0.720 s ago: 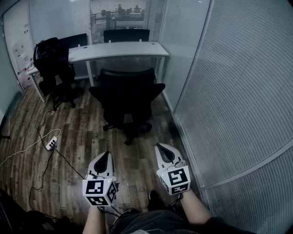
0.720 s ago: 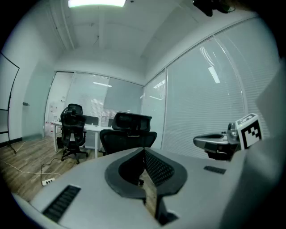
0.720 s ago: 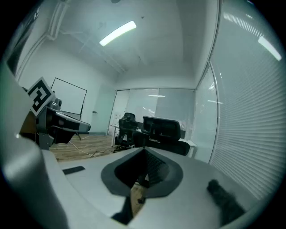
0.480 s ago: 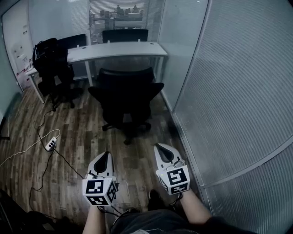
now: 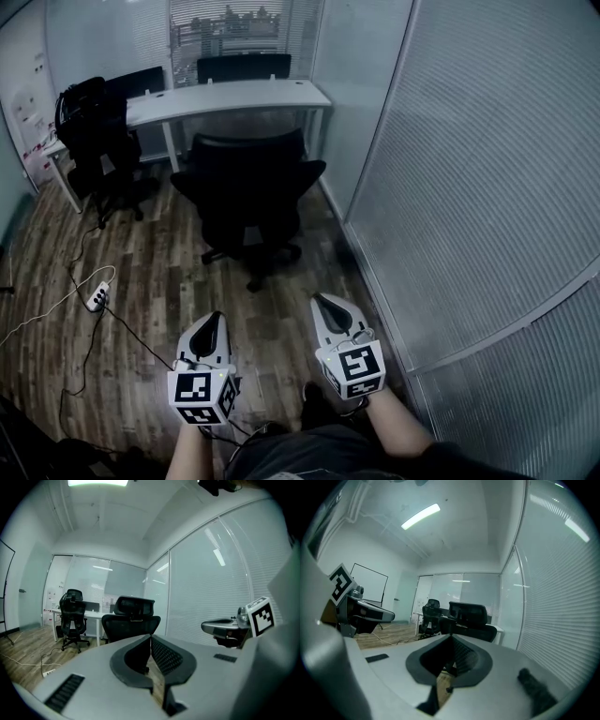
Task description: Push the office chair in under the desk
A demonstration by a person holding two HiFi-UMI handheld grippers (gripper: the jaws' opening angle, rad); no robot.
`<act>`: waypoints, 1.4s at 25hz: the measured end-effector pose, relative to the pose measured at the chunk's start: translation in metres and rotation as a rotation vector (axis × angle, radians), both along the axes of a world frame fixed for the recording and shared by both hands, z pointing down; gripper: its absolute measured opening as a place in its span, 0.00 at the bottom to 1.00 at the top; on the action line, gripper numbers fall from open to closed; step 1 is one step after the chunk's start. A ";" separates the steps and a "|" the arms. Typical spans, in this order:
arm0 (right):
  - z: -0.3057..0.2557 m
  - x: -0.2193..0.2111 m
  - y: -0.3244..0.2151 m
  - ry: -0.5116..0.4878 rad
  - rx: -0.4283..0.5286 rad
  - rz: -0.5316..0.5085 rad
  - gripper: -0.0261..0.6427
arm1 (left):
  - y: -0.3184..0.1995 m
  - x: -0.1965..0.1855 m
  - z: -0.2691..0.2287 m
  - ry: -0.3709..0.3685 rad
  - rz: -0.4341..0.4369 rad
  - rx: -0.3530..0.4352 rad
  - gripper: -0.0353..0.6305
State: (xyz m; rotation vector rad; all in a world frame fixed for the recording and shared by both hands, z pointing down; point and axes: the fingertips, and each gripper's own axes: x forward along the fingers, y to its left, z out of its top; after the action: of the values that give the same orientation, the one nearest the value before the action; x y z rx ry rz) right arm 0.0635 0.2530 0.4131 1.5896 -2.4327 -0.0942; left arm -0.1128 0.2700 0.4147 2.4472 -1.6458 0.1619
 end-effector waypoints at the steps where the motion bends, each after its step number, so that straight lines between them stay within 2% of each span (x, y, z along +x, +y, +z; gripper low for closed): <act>1: 0.004 0.000 0.003 -0.009 -0.002 0.008 0.08 | 0.001 -0.002 0.003 -0.001 -0.002 0.008 0.08; 4: 0.011 -0.004 0.008 -0.007 -0.002 0.022 0.08 | 0.000 -0.004 0.014 -0.029 -0.001 0.001 0.08; 8: 0.007 -0.006 0.000 0.064 0.036 0.038 0.08 | -0.001 0.001 0.012 -0.026 0.032 0.028 0.08; 11: 0.010 -0.001 -0.016 0.068 0.040 0.090 0.08 | -0.006 -0.009 0.011 -0.026 0.003 0.042 0.08; 14: 0.014 -0.004 -0.037 0.044 0.034 0.086 0.08 | -0.020 -0.020 0.016 -0.030 -0.030 0.023 0.08; 20: 0.018 -0.008 -0.092 0.043 0.031 0.064 0.08 | -0.067 -0.029 0.018 -0.052 -0.061 0.024 0.08; 27: 0.021 0.005 -0.168 0.048 0.017 0.063 0.08 | -0.138 -0.022 0.027 -0.084 -0.061 -0.009 0.08; 32: 0.018 0.013 -0.208 0.048 0.011 0.054 0.08 | -0.177 -0.015 0.024 -0.078 -0.076 -0.016 0.08; 35: 0.025 0.023 -0.231 0.057 -0.020 0.068 0.08 | -0.200 -0.010 0.025 -0.094 -0.085 -0.024 0.08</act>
State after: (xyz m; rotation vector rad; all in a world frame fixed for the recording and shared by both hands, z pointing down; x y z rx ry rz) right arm 0.0868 0.0217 0.4378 1.6371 -2.3276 -0.1017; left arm -0.1225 0.0705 0.4393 2.3802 -1.7722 0.2865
